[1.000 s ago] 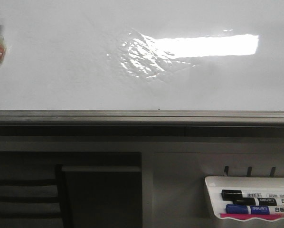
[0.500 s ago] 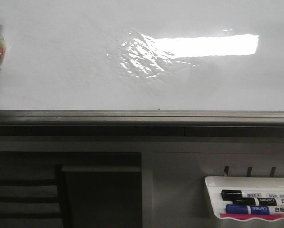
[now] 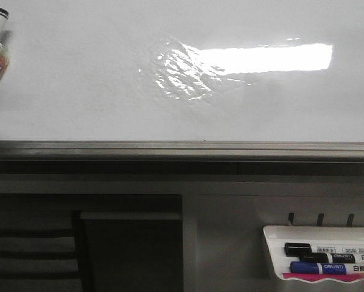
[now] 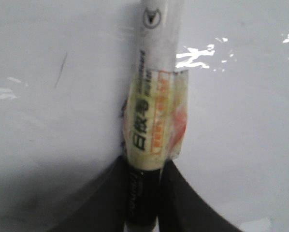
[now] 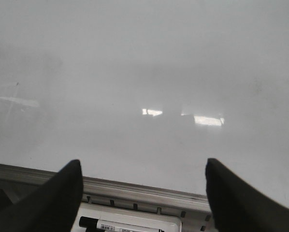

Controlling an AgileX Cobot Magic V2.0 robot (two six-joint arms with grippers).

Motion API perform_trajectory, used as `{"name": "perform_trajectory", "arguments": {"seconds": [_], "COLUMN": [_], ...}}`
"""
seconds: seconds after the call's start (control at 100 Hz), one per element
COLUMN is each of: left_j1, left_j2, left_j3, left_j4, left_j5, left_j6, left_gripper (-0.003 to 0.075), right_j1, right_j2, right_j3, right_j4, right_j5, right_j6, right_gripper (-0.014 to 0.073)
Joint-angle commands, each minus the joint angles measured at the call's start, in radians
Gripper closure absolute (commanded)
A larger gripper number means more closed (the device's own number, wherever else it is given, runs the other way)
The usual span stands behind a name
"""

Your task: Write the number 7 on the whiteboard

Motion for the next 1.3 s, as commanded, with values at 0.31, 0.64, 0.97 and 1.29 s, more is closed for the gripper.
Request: {"name": "perform_trajectory", "arguments": {"seconds": [0.31, 0.64, 0.97, 1.29], "left_j1": [-0.009, -0.261, -0.535, -0.58], "left_j2": [-0.078, -0.078, -0.078, -0.078], "left_j3": [-0.241, -0.398, -0.434, -0.434], "left_j4": [-0.007, -0.139, -0.141, -0.137], "left_j5": [0.658, 0.983, 0.946, 0.938], "left_j6": [0.041, 0.518, 0.573, 0.573], "left_gripper": [0.0741, 0.0741, 0.0741, 0.0741], "right_j1": [-0.005, -0.003, 0.173, 0.449], "right_j2": [0.105, 0.356, 0.517, 0.63], "right_j3": [-0.199, -0.418, -0.47, -0.484], "right_j4": [0.093, 0.444, 0.768, 0.742], "right_j5": [0.205, 0.509, 0.602, 0.434], "right_j6": [0.002, -0.454, -1.036, -1.078], "right_gripper": [0.0124, 0.0124, 0.0125, 0.0125]}}
